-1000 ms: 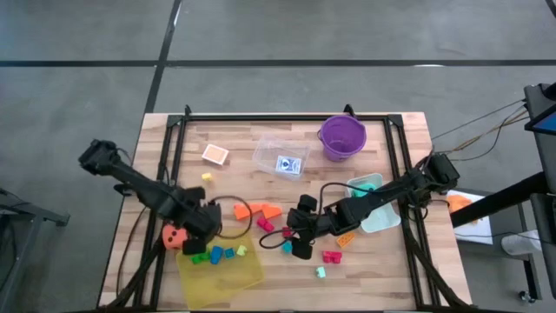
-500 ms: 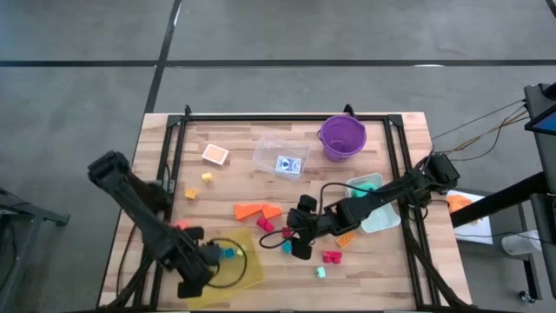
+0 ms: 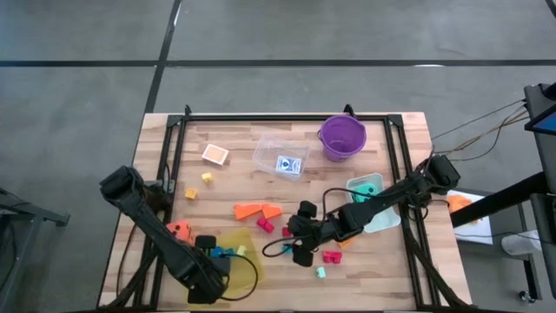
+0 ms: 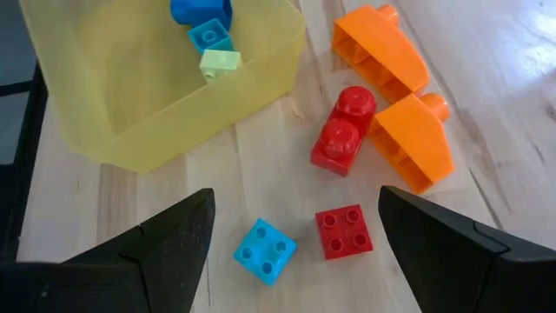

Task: Pick & Place Toys
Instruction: Put the red game piece into the yellow bin

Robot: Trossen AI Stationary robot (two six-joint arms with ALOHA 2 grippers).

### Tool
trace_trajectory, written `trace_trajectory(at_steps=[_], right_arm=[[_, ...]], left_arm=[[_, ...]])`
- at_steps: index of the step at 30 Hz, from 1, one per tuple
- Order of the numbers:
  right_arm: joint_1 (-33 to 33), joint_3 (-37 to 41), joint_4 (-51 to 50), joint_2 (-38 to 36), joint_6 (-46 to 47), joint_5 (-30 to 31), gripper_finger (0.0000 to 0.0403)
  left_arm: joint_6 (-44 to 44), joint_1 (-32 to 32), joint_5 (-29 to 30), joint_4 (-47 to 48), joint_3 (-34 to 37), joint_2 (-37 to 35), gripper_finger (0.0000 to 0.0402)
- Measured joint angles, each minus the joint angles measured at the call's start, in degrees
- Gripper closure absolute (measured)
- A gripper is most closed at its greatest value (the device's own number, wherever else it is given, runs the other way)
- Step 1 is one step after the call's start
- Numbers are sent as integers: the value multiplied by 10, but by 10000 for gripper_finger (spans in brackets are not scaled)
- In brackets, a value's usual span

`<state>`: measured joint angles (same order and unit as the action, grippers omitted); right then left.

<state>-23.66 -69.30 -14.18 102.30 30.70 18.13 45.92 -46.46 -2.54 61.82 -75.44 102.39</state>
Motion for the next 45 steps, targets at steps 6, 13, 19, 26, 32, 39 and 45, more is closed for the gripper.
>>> trace_trajectory(at_steps=[6,13,19,26,32,39,45], right_arm=[[0,1,-1,0,8,0,83],[0,2,-2,0,7,0,83],[-1,2,-1,0,10,0,83],[-2,2,-1,0,21,0,83],[-2,2,-1,0,21,0,83],[-2,2,-1,0,21,0,83],[-2,2,0,0,21,0,83]], left_arm=[[10,-1,4,-17,5,0,399],[30,-7,4,-62,51,1,399],[41,-11,4,-82,73,1,399],[56,-12,-1,-112,103,1,399],[55,-12,-3,-117,108,1,399],[55,-12,-16,-119,122,1,399],[53,-12,-16,-124,122,0,399]])
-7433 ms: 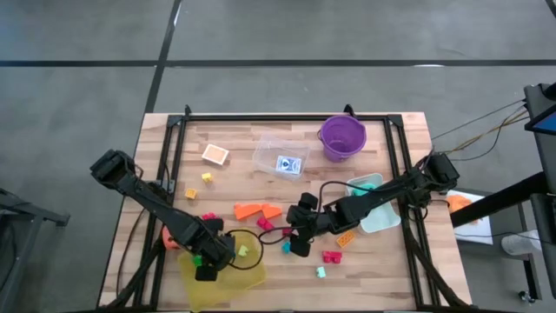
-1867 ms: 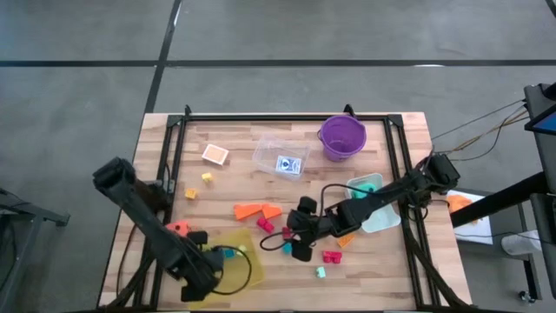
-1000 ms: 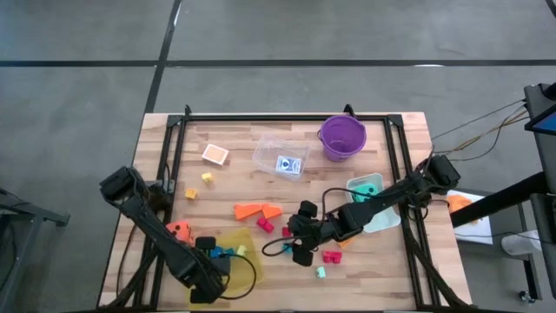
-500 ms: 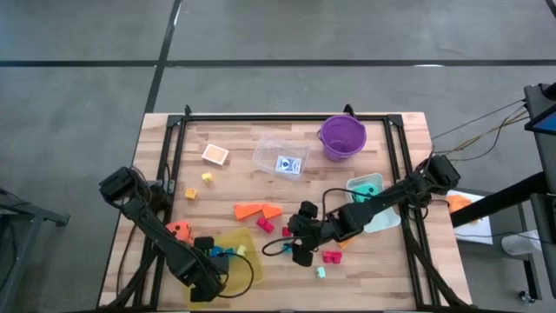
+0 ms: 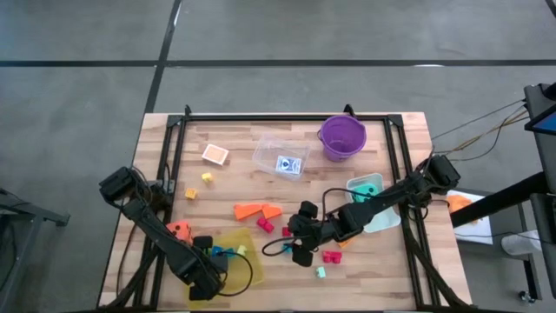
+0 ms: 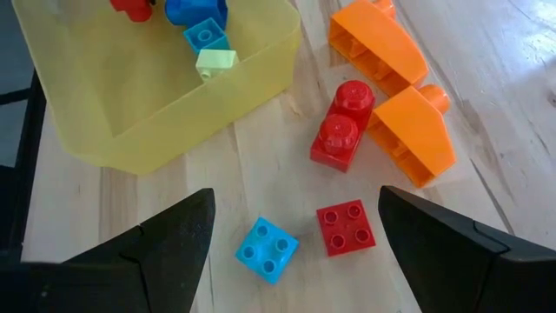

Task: Pick & Place Toys
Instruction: Put the red game piece into the yellow bin

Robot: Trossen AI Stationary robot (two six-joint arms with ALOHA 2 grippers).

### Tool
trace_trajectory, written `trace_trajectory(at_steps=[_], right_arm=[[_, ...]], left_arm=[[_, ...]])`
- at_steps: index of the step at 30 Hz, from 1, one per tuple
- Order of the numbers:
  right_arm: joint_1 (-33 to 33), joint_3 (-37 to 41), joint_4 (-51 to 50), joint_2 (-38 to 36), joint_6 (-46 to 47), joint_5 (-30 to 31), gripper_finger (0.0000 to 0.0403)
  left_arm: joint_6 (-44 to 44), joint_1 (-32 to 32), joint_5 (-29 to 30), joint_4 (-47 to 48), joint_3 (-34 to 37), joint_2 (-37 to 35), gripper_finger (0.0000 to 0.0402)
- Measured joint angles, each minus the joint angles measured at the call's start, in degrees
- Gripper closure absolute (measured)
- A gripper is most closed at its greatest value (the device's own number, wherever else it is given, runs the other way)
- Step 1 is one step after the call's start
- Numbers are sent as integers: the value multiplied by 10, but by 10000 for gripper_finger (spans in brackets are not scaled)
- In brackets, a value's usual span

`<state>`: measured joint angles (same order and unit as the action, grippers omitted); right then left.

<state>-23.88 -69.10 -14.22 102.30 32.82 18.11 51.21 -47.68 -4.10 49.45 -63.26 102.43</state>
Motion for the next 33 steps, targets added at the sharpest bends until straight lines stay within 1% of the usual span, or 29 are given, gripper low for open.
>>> trace_trajectory(at_steps=[11,15,18,27,33], right_arm=[[0,0,0,0,0,0,83],[0,0,0,0,0,0,83],[0,0,0,0,0,0,83],[0,0,0,0,0,0,83],[0,0,0,0,0,0,83]], left_arm=[[-3,0,-1,-4,0,0,399],[-6,0,-23,-4,0,0,390],[-8,0,-28,-4,0,0,368],[-17,0,-29,-4,0,0,280],[-17,1,-35,-4,0,0,232]])
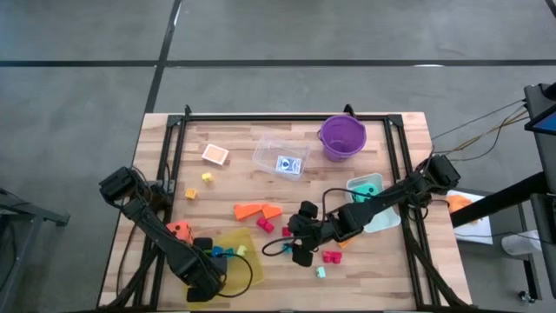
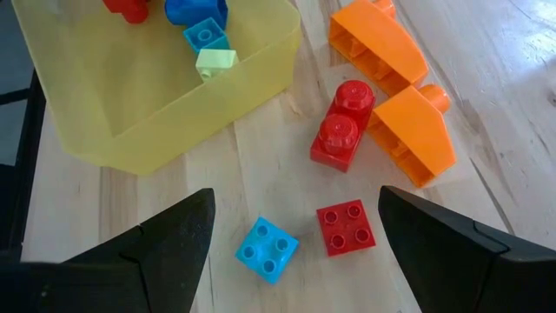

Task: Pick & Place Toys
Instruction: Put the red game piece into the yellow bin, then put the yellow game piece into the yellow bin

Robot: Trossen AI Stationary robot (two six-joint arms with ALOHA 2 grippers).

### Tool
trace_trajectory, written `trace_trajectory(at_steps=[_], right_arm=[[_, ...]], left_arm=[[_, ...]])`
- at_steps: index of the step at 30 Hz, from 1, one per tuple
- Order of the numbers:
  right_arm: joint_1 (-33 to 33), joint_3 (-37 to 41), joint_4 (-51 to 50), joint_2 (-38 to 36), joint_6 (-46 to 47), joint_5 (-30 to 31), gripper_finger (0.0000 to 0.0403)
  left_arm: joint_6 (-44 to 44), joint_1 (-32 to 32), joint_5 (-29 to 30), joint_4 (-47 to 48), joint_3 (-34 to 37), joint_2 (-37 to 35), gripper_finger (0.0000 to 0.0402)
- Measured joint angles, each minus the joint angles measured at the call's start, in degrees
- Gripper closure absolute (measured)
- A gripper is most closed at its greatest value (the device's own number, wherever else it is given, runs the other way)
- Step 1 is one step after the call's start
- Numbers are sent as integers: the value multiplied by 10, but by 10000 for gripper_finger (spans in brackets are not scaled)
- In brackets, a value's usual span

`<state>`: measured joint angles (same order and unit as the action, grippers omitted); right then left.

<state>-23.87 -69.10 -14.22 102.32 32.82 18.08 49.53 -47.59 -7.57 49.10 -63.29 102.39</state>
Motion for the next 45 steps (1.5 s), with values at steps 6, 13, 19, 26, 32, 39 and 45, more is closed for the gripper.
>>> trace_trajectory(at_steps=[6,13,19,26,32,39,45], right_arm=[[0,0,0,0,2,0,83],[0,0,1,0,2,0,83],[0,0,3,0,2,0,83],[0,0,13,0,15,-1,83],[-1,0,17,0,16,-6,83],[-3,0,18,0,15,-6,83],[-3,0,26,0,1,-6,83]], left_arm=[[0,1,-11,10,0,-1,196],[0,3,-15,53,-21,-14,191],[2,9,-14,55,-41,-42,191],[77,40,47,172,-90,-91,191],[162,79,139,267,-103,-166,191],[285,210,149,333,-33,-248,196],[262,366,130,327,83,-302,234]])
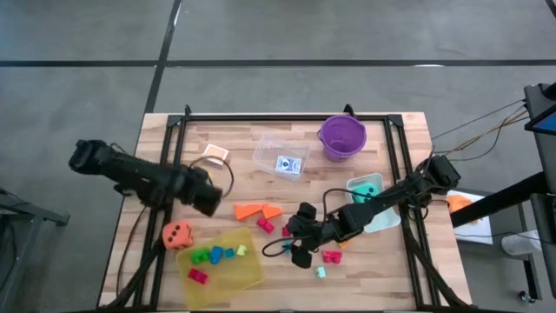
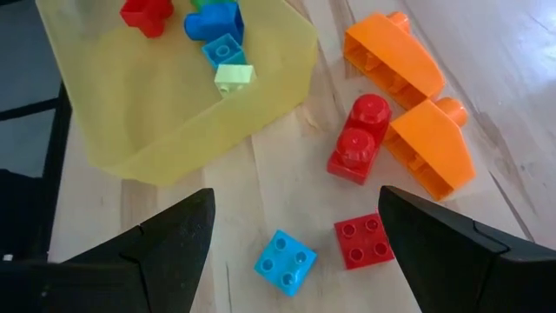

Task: Pick & Place Toys
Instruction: Put the yellow game piece into the yellow bin

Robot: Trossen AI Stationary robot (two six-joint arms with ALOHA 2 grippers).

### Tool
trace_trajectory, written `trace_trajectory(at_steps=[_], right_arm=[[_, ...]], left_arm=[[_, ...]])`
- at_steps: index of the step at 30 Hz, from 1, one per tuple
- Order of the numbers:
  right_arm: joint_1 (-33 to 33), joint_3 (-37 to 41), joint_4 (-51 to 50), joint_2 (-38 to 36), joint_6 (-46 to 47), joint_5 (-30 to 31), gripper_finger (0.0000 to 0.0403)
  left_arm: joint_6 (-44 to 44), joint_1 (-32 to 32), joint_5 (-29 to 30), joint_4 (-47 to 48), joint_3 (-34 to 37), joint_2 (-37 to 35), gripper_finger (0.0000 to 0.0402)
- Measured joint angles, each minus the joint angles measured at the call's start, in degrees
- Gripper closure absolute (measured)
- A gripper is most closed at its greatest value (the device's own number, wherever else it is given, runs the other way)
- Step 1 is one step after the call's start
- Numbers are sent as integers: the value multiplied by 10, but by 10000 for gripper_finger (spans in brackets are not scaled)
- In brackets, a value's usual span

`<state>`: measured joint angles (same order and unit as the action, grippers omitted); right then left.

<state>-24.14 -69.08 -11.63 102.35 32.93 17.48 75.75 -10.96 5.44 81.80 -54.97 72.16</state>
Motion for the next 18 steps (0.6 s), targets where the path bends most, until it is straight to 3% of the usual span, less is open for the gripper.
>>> trace_trajectory(at_steps=[9,18], right_arm=[[0,0,20,0,-38,-29,83],[-2,0,18,0,-86,-51,83]], left_arm=[[-110,230,-37,-40,114,-27,273],[-129,269,-61,-73,130,-26,273]])
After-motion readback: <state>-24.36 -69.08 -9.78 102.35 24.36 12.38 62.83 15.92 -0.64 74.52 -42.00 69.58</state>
